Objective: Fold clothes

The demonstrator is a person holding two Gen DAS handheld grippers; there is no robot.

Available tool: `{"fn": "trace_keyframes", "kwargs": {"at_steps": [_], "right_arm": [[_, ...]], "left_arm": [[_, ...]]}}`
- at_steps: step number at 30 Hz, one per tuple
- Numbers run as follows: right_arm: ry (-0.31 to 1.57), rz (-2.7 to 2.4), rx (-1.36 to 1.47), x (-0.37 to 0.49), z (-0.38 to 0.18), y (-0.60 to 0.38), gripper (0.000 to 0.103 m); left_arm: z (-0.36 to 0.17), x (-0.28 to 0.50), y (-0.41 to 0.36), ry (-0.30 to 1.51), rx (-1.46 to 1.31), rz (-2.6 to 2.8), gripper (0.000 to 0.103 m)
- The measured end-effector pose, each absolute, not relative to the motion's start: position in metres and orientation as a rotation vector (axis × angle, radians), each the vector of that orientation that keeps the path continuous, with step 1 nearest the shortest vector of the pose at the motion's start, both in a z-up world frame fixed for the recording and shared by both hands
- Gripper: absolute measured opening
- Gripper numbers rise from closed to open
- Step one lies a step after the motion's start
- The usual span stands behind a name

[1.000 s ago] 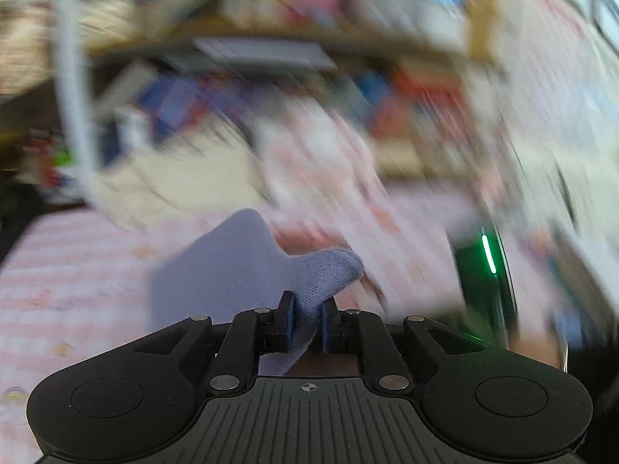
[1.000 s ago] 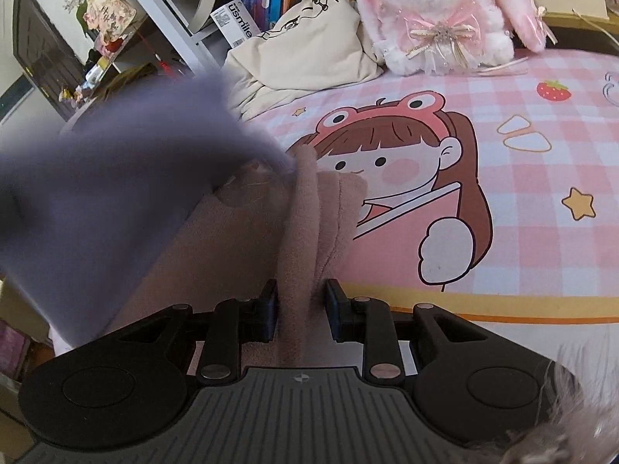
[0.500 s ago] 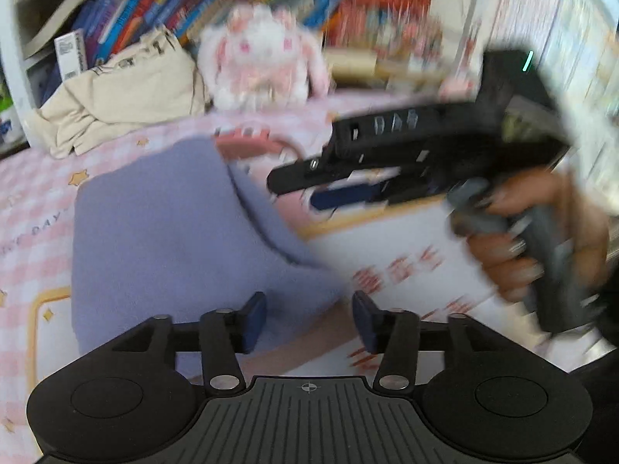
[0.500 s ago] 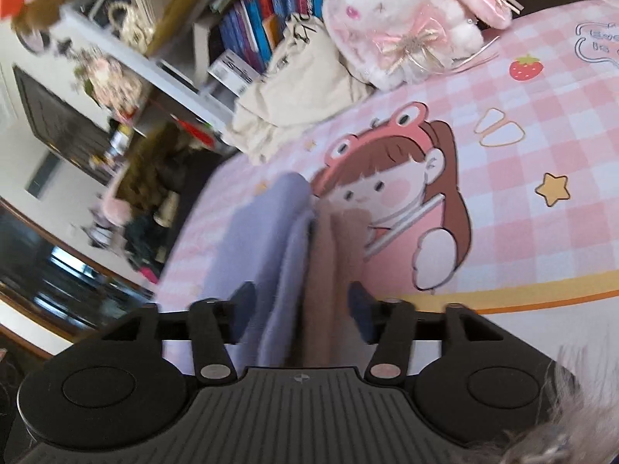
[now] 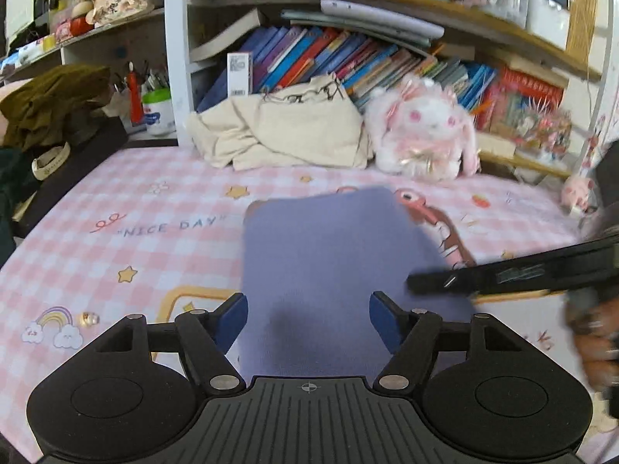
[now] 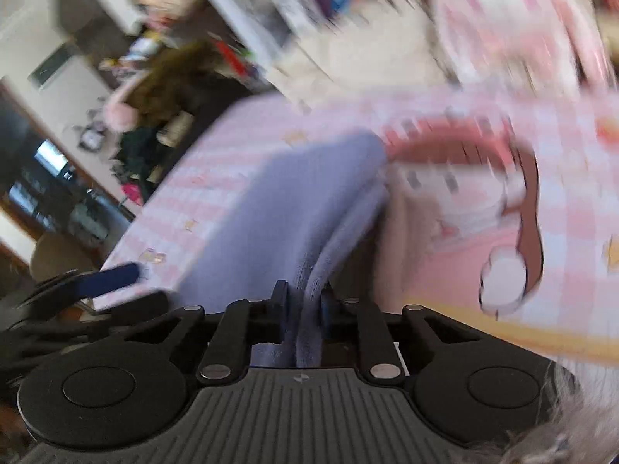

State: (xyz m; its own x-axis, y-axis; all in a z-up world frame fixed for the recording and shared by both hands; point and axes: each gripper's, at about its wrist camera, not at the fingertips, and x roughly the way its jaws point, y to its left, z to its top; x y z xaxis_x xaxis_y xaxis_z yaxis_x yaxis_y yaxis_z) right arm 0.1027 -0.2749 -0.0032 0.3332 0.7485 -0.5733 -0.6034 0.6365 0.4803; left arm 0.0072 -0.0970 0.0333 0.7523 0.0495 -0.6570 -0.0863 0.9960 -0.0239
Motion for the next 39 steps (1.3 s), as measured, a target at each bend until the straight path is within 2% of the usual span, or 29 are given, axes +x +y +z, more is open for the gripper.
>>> {"fn": "trace_keyframes", "kwargs": {"at_steps": [3, 6, 7, 9, 10, 12, 13, 15, 16, 21, 23, 27, 28, 29, 31, 33, 34, 37, 39], "right_arm": [[0.75, 0.952, 0.147, 0.076, 0.01, -0.282, 0.015], [0.905, 0.885, 0.13, 0.087, -0.02, -0.28, 0.018], [0.955, 0.866, 0.173, 0.094, -0.03, -0.282, 0.025], [1.021, 0.844, 0.323, 0.108, -0.044, -0.29, 0.03], [1.024, 0.841, 0.363, 0.113, -0.045, -0.292, 0.037], [1.004, 0.83, 0.369, 0.121, -0.043, -0.287, 0.041], [0.995, 0.813, 0.352, 0.124, -0.041, -0.282, 0.04], [0.978, 0.78, 0.308, 0.13, -0.034, -0.274, 0.032], [0.943, 0.784, 0.273, 0.127, -0.028, -0.271, 0.019], [0.725, 0.849, 0.072, 0.096, -0.004, -0.264, 0.018], [0.803, 0.783, 0.034, 0.108, -0.02, -0.258, 0.018], [0.887, 0.755, 0.113, 0.127, -0.042, -0.264, 0.023], [0.894, 0.762, 0.124, 0.126, -0.041, -0.267, 0.026], [0.906, 0.771, 0.139, 0.126, -0.039, -0.271, 0.034], [0.937, 0.797, 0.199, 0.122, -0.037, -0.279, 0.043], [0.974, 0.806, 0.247, 0.113, -0.037, -0.287, 0.043], [0.986, 0.811, 0.251, 0.108, -0.037, -0.287, 0.043], [0.979, 0.819, 0.191, 0.096, -0.032, -0.283, 0.019], [0.899, 0.836, 0.126, 0.086, -0.019, -0.279, 0.016]], "left_arm": [[0.024, 0.007, -0.104, 0.763, -0.007, 0.047, 0.071], [0.004, 0.01, -0.117, 0.826, 0.07, 0.045, 0.071], [-0.001, 0.01, -0.122, 0.826, 0.112, 0.049, 0.072], [-0.003, 0.008, -0.129, 0.823, 0.16, 0.05, 0.073], [-0.003, 0.007, -0.128, 0.823, 0.152, 0.047, 0.073], [-0.004, 0.005, -0.124, 0.82, 0.14, 0.04, 0.074], [-0.005, 0.004, -0.123, 0.819, 0.137, 0.035, 0.074], [-0.005, 0.005, -0.123, 0.823, 0.142, 0.033, 0.074], [-0.005, 0.005, -0.123, 0.825, 0.144, 0.032, 0.074], [-0.007, 0.007, -0.115, 0.835, 0.093, 0.025, 0.077], [-0.01, 0.006, -0.117, 0.828, 0.116, 0.017, 0.079], [-0.008, 0.008, -0.12, 0.827, 0.144, 0.011, 0.079], [-0.007, 0.009, -0.119, 0.83, 0.141, 0.012, 0.08], [-0.005, 0.008, -0.117, 0.827, 0.129, 0.014, 0.08], [0.0, 0.005, -0.112, 0.812, 0.107, 0.032, 0.08], [0.005, 0.002, -0.108, 0.78, 0.088, 0.06, 0.08], [0.008, 0.001, -0.106, 0.762, 0.078, 0.073, 0.08], [0.004, 0.006, -0.107, 0.781, 0.076, 0.066, 0.08], [-0.004, 0.01, -0.11, 0.813, 0.101, 0.063, 0.08]]}}
